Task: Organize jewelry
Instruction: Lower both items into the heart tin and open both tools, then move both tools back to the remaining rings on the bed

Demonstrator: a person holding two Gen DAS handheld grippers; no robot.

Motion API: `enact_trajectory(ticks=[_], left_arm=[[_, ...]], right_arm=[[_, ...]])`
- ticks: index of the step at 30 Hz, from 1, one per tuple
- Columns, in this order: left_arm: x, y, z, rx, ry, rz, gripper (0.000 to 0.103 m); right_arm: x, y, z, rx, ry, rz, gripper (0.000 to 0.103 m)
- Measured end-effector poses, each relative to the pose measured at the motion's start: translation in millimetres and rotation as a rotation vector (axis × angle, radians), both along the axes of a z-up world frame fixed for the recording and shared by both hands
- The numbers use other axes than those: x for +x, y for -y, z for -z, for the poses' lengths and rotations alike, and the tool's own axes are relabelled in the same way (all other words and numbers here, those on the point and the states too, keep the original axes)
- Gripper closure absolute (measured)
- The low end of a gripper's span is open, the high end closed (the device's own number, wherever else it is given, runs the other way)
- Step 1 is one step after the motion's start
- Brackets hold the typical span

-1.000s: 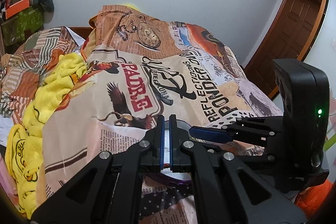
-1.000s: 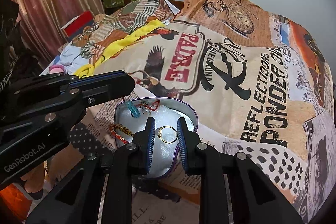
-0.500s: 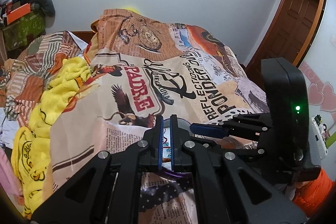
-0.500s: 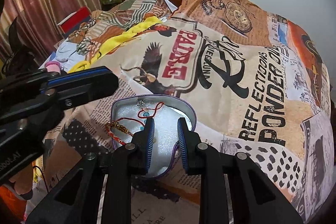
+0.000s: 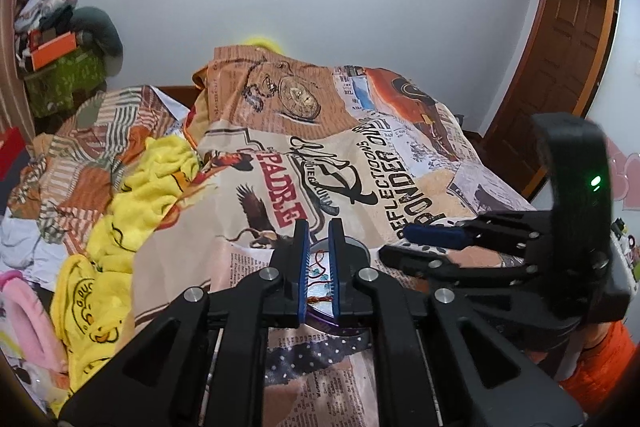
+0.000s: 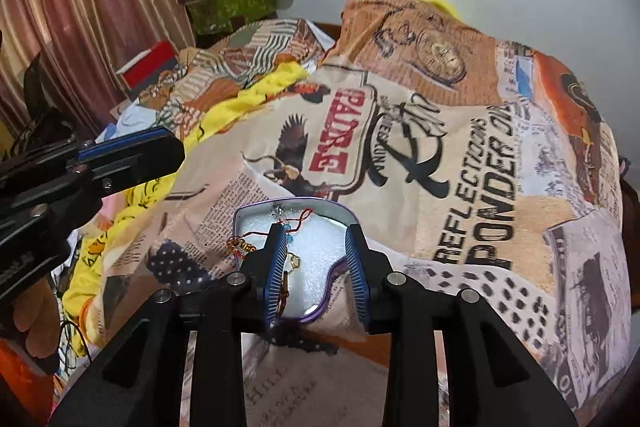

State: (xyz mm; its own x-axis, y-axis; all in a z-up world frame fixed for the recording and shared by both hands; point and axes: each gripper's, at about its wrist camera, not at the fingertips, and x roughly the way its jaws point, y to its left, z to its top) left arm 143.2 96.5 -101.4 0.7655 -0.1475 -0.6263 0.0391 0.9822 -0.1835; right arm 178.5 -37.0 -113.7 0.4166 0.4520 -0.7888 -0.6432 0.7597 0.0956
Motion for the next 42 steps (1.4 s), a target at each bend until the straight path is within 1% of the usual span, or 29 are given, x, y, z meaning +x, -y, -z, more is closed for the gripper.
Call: enact_trajectory(ticks=[3, 5, 6, 14, 21, 27, 31, 34, 37, 40, 42], left_arm=[[-3.5, 11.2, -5.4, 0.017, 0.009, 0.013, 0.093], [-5.7, 19.5, -7.5, 0.027, 0.016, 0.02, 0.084], [-7.2, 25.5, -9.0, 0.035, 0.022, 0.025, 0.083], [-7.2, 68.0, -8.5, 0.039, 0.018, 0.091, 0.082], [3.1, 107.3, 12.1, 0.042, -0.047, 0.153, 0.082], [9.8, 130.1, 40.3, 0.048, -0.131, 0.204, 0.082], [12.5, 140.9, 61.1, 0.055, -0.178, 0.237, 0.082], [15.3, 142.8, 71.9, 0.059, -0.204, 0.25, 0.082], [17.3, 143.2, 79.5, 0.049, -0.227, 0.269, 0.082], [15.7, 146.0, 83.5, 0.06, -0.228, 0.283, 0.082], [13.4, 148.7, 85.1, 0.077, -0.22, 0.288, 0.081]], right_arm=[[-4.9, 16.1, -12.6, 0.02, 0.025, 0.021, 0.075], [-8.5, 27.1, -18.4, 0.024, 0.043, 0.037, 0.075], [-10.0, 32.8, -21.0, 0.025, 0.051, 0.045, 0.075], [-18.4, 85.1, -31.1, 0.048, 0.067, 0.123, 0.075], [-20.0, 126.7, -25.2, 0.043, 0.056, 0.19, 0.075], [-17.2, 155.9, -9.2, 0.038, 0.01, 0.234, 0.075], [-16.9, 158.8, 3.8, 0.021, -0.029, 0.227, 0.075], [-17.0, 153.8, 16.0, 0.002, -0.063, 0.194, 0.075], [-17.0, 143.8, 28.5, -0.041, -0.088, 0.152, 0.075], [-15.6, 137.0, 37.9, -0.074, -0.104, 0.122, 0.075], [-13.5, 133.4, 41.4, -0.096, -0.097, 0.105, 0.074]])
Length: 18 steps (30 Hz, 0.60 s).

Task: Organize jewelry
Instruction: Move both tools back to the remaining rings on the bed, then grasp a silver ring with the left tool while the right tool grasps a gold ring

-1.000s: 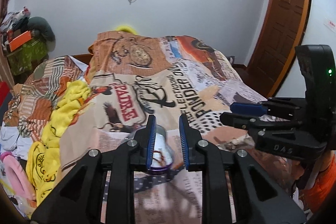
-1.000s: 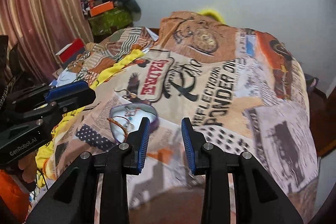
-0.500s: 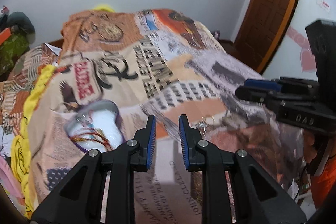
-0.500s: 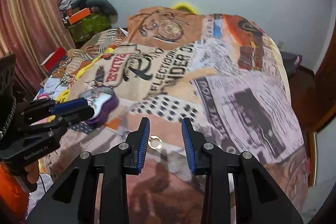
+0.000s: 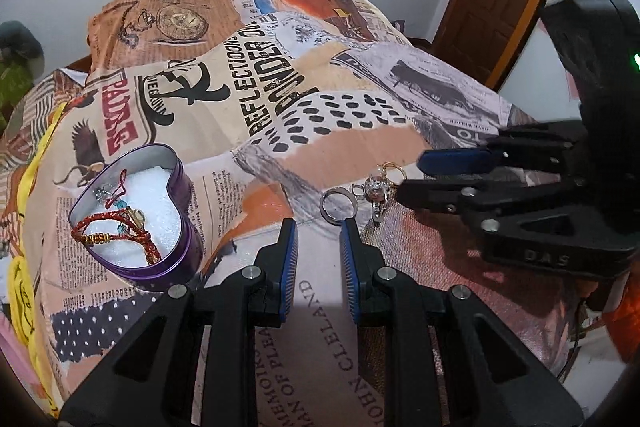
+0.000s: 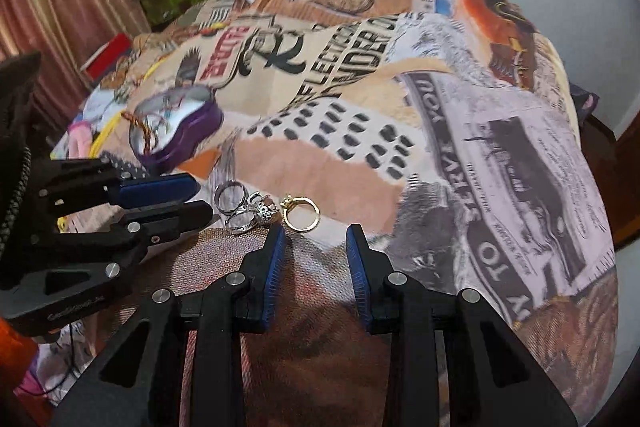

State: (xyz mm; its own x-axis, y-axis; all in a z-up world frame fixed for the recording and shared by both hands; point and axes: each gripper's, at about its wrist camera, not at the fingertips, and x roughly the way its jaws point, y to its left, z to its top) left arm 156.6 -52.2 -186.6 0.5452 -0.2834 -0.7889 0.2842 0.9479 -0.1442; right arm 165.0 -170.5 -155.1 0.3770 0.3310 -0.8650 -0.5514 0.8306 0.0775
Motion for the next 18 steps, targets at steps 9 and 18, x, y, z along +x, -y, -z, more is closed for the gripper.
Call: enact_trajectory(ticks=[9, 18], left_arm=[[6.1, 6.7, 3.4, -0.011, 0.001, 0.019, 0.074], [10.7, 7.9, 6.9, -0.02, 0.022, 0.003, 0.082]], right_arm=[[4.2, -10.9, 3.9, -0.015, 0.025, -0.05, 0.074], [8.8, -3.8, 5.9, 0.042, 0.002, -0.027, 0.085]])
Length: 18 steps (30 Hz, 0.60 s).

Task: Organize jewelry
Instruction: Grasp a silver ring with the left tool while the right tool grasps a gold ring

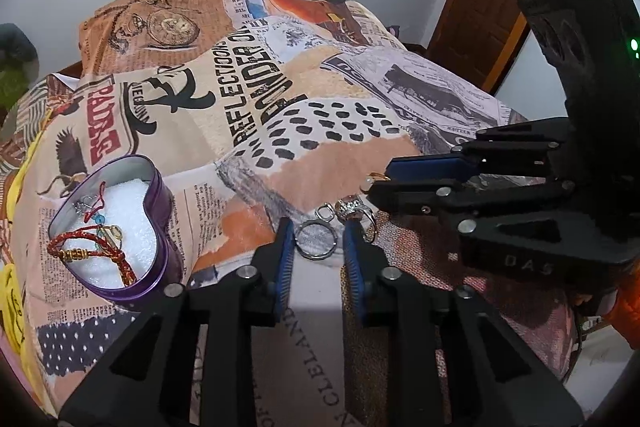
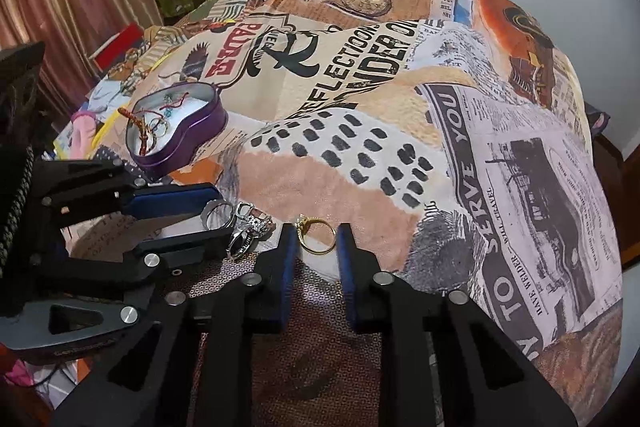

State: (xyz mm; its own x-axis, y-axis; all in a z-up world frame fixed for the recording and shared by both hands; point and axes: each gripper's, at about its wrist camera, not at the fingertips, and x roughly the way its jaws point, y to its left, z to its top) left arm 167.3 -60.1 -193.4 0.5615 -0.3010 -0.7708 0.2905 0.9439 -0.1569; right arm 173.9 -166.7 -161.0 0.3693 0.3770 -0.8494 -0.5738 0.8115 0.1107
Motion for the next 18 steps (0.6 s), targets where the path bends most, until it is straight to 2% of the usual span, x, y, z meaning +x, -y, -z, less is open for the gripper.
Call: enact_trajectory(ticks=[7, 9, 18], left_arm=[[-4.1, 3.4, -2.6, 0.021, 0.015, 0.0, 0.082], [-6.5, 3.2, -4.3, 0.016, 0.015, 0.002, 0.082], [-17.4, -7.0, -14.6, -0.005, 0.028, -0.023, 0.082]], right_arm=[[-1.9, 2.3, -2.1, 0.022, 0.005, 0.025, 0.087], [-2.3, 3.3, -4.2, 0.034, -0.005, 0.028, 0.098], [-14.3, 2.4, -9.5, 0.029, 0.019, 0.037, 0.098]])
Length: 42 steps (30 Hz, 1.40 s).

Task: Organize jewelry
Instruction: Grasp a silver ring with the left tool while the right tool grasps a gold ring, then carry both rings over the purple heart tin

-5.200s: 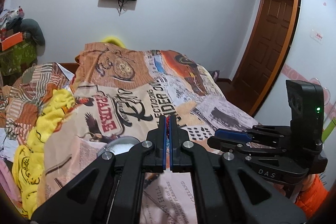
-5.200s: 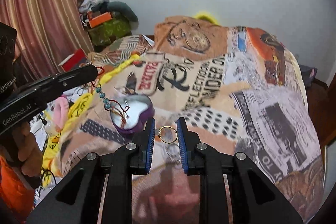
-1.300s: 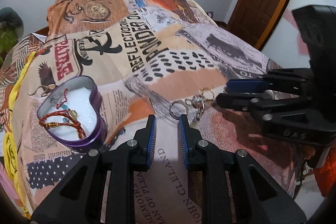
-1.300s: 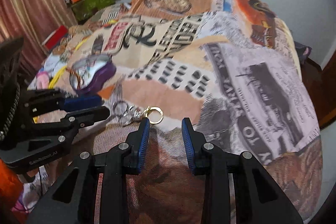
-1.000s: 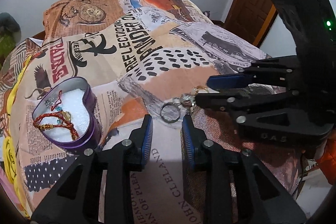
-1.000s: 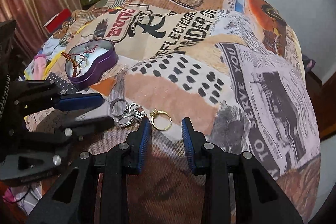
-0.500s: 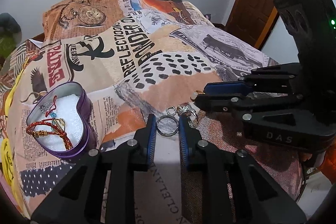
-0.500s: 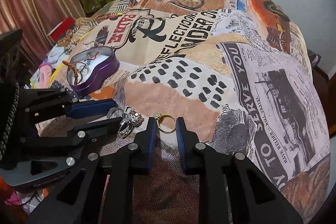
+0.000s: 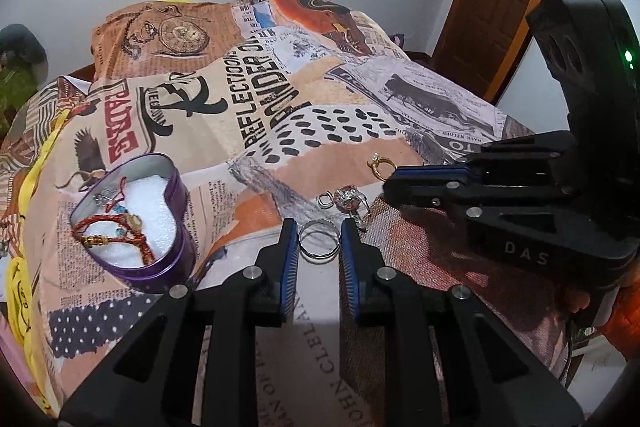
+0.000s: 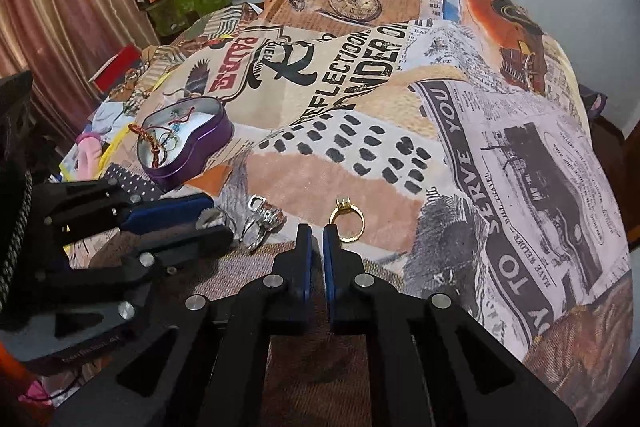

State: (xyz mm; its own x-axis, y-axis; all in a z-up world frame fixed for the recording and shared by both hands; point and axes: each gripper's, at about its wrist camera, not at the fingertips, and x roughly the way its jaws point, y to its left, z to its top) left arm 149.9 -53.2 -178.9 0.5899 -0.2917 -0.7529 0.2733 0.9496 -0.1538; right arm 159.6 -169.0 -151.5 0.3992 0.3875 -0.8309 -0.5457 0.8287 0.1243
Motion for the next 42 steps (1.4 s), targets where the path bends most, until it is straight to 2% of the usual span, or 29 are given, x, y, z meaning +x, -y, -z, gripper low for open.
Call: enact_trajectory(ticks=[2, 4, 6, 8, 14, 16, 17, 27, 42], left_arm=[[-1.6, -2.7, -2.9, -0.002, 0.008, -0.006, 0.082], [-1.8, -5.9, -5.3, -0.007, 0.012, -0.016, 0.082], [-1.2, -9.2, -6.8, -0.015, 0.015, -0.027, 0.082], [-1.2, -11.9, -7.8, -0.021, 0.017, -0.035, 0.082], [-2.6, -18.9, -9.5, -0.024, 0.022, -0.049, 0.082], [-3.4, -20.9, -10.1, -0.024, 0.025, -0.054, 0.082], [-3.5, -21.9, -10.4, -0.024, 0.026, -0.057, 0.082], [-9.6, -35.3, -25.5, -0.044, 0.062, -0.093, 0.082], [-23.4, -75.1, -61.6, -0.053, 0.158, -0.178, 0.082]], right_arm=[[-2.0, 2.9, -3.7, -0.004, 0.016, 0.018, 0.097], [0.9, 4.6, -3.9, -0.019, 0.006, 0.034, 0.091], [6.8, 6.4, -1.6, -0.032, -0.001, 0.056, 0.071], [12.1, 7.0, 1.9, -0.035, -0.015, 0.064, 0.066], [22.8, 2.4, 9.9, -0.031, -0.018, 0.051, 0.067], [22.9, 1.0, 11.6, -0.045, -0.007, 0.042, 0.076], [24.6, 1.2, 12.4, -0.043, -0.015, 0.042, 0.085], [20.0, 3.0, -0.9, -0.014, 0.007, 0.073, 0.086], [-0.4, -31.3, -63.3, 0.083, 0.147, 0.016, 0.086]])
